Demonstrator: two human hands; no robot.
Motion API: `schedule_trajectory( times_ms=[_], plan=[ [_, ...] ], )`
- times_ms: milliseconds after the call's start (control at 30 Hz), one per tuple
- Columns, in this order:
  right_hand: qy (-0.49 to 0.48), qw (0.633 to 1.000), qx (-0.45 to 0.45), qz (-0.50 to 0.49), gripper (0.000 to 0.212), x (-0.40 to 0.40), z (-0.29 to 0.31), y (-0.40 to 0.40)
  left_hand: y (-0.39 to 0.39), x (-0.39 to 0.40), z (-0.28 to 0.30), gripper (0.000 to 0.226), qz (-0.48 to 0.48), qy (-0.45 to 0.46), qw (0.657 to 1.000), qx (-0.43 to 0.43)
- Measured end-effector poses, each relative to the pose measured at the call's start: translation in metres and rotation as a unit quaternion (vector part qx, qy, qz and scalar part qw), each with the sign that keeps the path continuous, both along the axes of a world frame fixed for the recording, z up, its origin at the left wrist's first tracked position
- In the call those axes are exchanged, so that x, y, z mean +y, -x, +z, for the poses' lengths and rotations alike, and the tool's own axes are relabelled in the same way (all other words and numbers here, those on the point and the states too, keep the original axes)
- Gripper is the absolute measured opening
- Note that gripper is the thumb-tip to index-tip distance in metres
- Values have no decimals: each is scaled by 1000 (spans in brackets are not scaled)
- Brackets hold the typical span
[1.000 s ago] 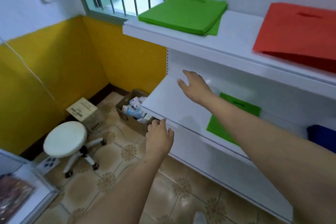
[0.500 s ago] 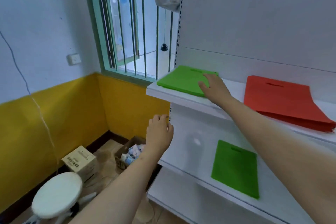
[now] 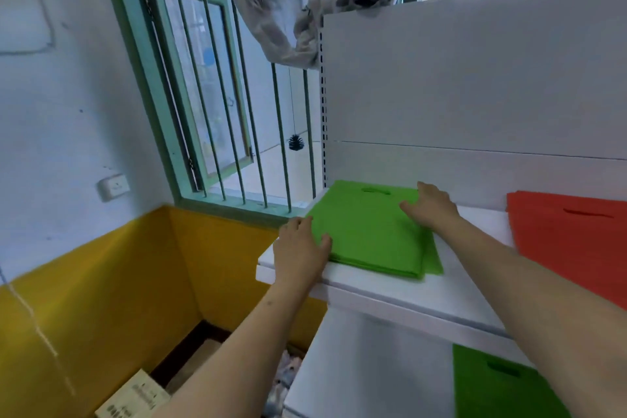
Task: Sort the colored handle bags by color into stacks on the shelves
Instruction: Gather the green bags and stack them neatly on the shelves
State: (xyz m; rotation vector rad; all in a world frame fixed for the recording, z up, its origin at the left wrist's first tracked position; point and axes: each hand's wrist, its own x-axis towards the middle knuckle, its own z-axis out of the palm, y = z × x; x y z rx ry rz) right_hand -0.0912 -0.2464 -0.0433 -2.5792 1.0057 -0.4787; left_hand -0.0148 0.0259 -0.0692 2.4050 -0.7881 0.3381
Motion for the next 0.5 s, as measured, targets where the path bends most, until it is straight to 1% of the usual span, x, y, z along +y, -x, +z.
schedule_trajectory(
  times_ms=[133, 200, 300, 400, 500],
  plan=[
    [-5, 999, 32, -24, 81, -19, -23, -16, -30, -23, -14, 64, 23, -88, 996, 16],
    [4, 999, 36, -37, 78, -21, -32, -18, -36, -26, -21, 67, 30, -119, 992, 11],
    [32, 998, 25, -44, 72, -24, -41, -21, -40, -25, -27, 69, 32, -119, 992, -3],
    [28, 999, -11, -41, 62, -25, -42, -19, -39, -26, -26, 65, 24, -102, 995, 0],
    [28, 998, -49, 1, 48, -23, -42, -18, -38, -22, -26, 58, 13, -76, 997, 4]
  ],
)
